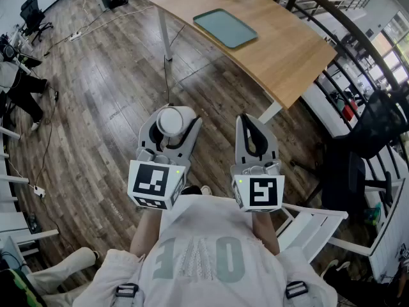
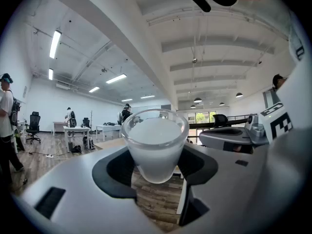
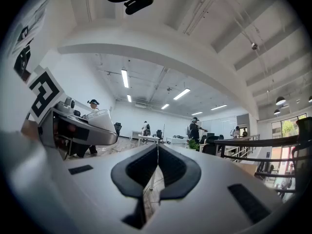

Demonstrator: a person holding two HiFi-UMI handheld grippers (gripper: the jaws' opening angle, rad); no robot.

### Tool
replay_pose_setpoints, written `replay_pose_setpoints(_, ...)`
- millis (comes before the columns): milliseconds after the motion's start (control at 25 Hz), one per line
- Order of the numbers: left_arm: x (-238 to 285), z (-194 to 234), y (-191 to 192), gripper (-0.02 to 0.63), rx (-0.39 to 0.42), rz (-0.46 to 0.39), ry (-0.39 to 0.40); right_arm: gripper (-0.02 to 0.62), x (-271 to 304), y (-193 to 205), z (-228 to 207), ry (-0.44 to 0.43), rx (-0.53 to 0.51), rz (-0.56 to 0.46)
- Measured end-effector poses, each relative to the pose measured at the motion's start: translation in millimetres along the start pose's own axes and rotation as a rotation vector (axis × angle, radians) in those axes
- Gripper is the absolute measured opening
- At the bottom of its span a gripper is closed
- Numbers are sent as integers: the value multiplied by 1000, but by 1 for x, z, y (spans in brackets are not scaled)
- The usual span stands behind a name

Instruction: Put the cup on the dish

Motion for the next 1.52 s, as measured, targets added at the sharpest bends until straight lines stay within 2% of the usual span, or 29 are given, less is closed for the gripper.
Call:
replay_pose_setpoints(520, 9, 1, 1, 261, -3, -10, -20, 20, 7, 5, -11, 6, 0, -8)
replay_pose_setpoints(680, 6, 4, -3, 261, -1, -21, -27, 20, 9, 4, -13, 17, 38, -37)
replay_pose_setpoints(920, 12, 10, -2, 261, -8, -32, -41, 21, 18, 16, -13, -16, 70, -21)
replay_pose_setpoints(1280, 59, 38, -4, 261, -49, -24, -23, 21, 59, 34, -29, -10, 88, 25)
replay_pose_setpoints(1520, 104, 59, -13, 261, -41, 7, 46, 21, 101, 37, -52, 35, 84, 39)
Point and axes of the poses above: the fingertips, and each gripper's own axes: x forward along the fingers, z to its left, y out of its underside, the point moved 6 cm from there along -x, backward along the fingers, and after that the axes turned 13 degrees about -x, right-handed, at the moved point
